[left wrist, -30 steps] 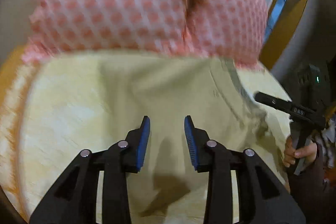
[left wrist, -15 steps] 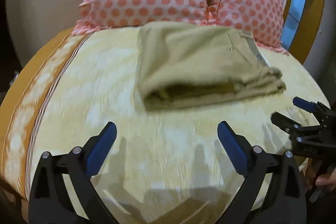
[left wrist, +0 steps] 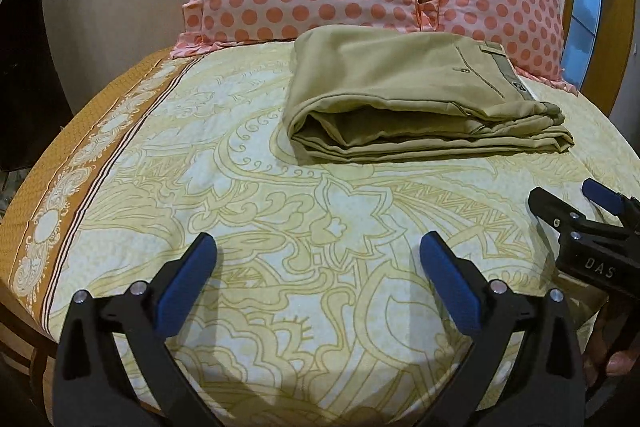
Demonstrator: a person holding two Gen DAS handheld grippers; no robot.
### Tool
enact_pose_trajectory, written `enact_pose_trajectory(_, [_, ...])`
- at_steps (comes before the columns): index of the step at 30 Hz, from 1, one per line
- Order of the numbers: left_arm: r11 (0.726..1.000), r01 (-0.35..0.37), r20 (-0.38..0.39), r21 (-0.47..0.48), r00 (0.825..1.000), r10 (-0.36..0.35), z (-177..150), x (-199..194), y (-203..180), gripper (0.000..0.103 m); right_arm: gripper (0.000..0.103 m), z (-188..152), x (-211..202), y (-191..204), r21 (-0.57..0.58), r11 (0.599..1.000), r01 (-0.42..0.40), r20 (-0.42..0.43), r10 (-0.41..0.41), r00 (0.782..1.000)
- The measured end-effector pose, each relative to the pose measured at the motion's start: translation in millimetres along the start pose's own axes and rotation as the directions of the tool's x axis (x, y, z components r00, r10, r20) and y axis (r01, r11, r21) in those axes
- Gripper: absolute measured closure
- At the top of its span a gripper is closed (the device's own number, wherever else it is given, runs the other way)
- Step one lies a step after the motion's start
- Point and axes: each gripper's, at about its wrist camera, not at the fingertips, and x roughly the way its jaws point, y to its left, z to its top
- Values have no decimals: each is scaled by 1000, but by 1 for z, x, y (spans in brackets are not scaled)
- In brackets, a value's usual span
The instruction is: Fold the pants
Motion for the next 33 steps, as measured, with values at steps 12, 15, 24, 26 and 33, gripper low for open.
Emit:
enact_pose_trajectory(12, [1000, -1, 1, -1, 1000, 1, 0, 0, 0, 2, 1, 0, -1, -1, 0, 1000, 0, 8, 0, 1000])
enact_pose_trajectory(15, [1000, -1, 4, 0, 1000, 1, 0, 0, 0, 2, 1, 0, -1, -1, 0, 1000, 0, 8, 0, 1000])
enact_pose_trajectory(24, [1000, -6, 12, -6, 1000, 6, 1, 1, 0, 2, 1, -1, -2, -1, 4, 1000, 6, 9, -6, 1000])
enact_pose_trajectory(26, [1000, -7, 12, -7, 1000, 7, 2, 1, 0, 2, 1, -1, -2, -1, 7, 1000, 9, 11, -9, 1000])
enact_pose_trajectory(33, [1000, -6, 13, -6, 1000, 6, 3, 1, 0, 2, 1, -1, -3, -1, 6, 1000, 8, 16, -8, 1000])
